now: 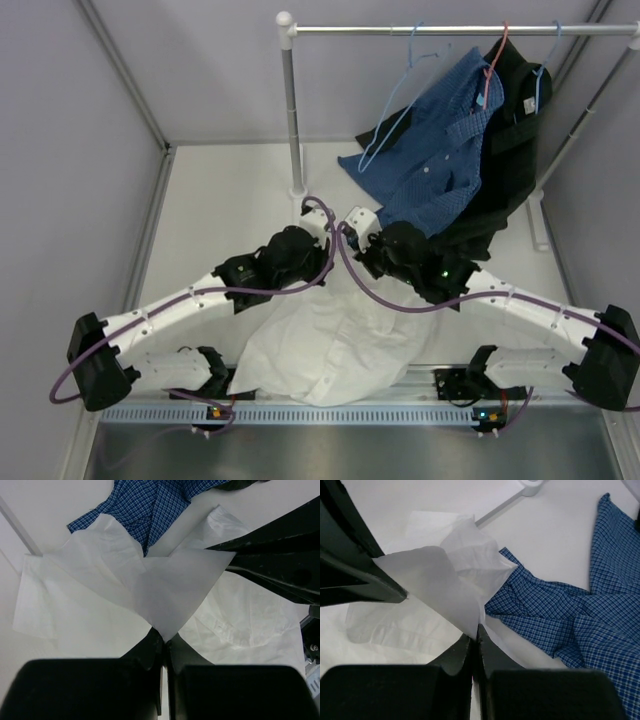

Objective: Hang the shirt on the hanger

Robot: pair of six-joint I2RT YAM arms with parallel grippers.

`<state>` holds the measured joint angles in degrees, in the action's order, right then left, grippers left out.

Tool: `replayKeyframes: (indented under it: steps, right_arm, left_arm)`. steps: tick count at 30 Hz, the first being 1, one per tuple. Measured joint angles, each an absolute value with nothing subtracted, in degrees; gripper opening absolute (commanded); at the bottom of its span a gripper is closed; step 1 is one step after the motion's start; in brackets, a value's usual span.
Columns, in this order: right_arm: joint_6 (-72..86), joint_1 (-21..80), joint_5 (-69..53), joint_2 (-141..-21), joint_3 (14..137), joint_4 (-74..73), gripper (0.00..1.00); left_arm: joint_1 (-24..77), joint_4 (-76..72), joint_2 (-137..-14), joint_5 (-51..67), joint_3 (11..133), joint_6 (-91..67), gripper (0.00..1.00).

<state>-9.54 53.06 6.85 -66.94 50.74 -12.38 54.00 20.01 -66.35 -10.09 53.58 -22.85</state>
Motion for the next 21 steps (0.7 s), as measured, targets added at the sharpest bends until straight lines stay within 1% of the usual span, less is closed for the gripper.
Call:
replayKeyframes:
  steps: [1, 3, 4, 5, 6, 9, 11, 15, 17, 20, 21]
  right_arm:
    - [-9.08, 53.06, 7.79, -66.39, 50.33, -11.46, 0.00]
    - [-8.29, 53.06, 8.86, -65.21, 49.84, -10.66, 0.00]
    - [-7.73, 53.06, 9.63, -64.31, 49.52, -10.44, 0.00]
    - [-7.31, 53.04, 10.02, -63.61, 49.34, -10.37, 0.00]
    - [-6.70, 52.95, 10.35, -62.70, 49.10, -10.26, 0.00]
    - [-4.75, 52.95, 10.68, -61.34, 49.15, -9.87, 0.00]
    - [-3.33, 52.95, 10.92, -61.47, 49.69, -10.76, 0.00]
    - [0.38, 52.90, 12.38, -64.25, 52.80, -13.17, 0.00]
    - [1.85, 52.77, 13.08, -65.49, 53.93, -13.69, 0.00]
    - [3.97, 52.58, 13.69, -66.85, 54.46, -14.52, 0.00]
    - [4.54, 52.56, 13.74, -67.13, 54.46, -14.70, 0.00]
  left_arm:
    - [54.00, 19.66, -66.28, -10.09, 53.39, -22.85, 0.16]
    - [54.11, 18.33, -66.08, -10.20, 52.47, -22.72, 0.42]
    - [54.11, 17.43, -65.82, -10.44, 51.66, -22.76, 0.59]
    - [54.11, 16.45, -65.58, -10.59, 50.85, -22.46, 0.89]
    - [54.11, 14.98, -65.14, -10.87, 49.56, -22.41, 0.91]
    - [54.06, 12.05, -64.64, -11.62, 46.63, -23.27, 0.93]
    - [54.24, 10.79, -65.06, -12.64, 45.87, -23.27, 0.90]
    - [56.53, 7.81, -66.74, -17.32, 45.84, -22.55, 0.77]
    - [59.09, 6.87, -67.22, -20.84, 45.84, -22.22, 0.75]
    - [61.93, 6.09, -67.24, -25.19, 45.84, -21.67, 0.61]
    - [62.35, 5.91, -67.24, -26.44, 45.84, -21.52, 0.59]
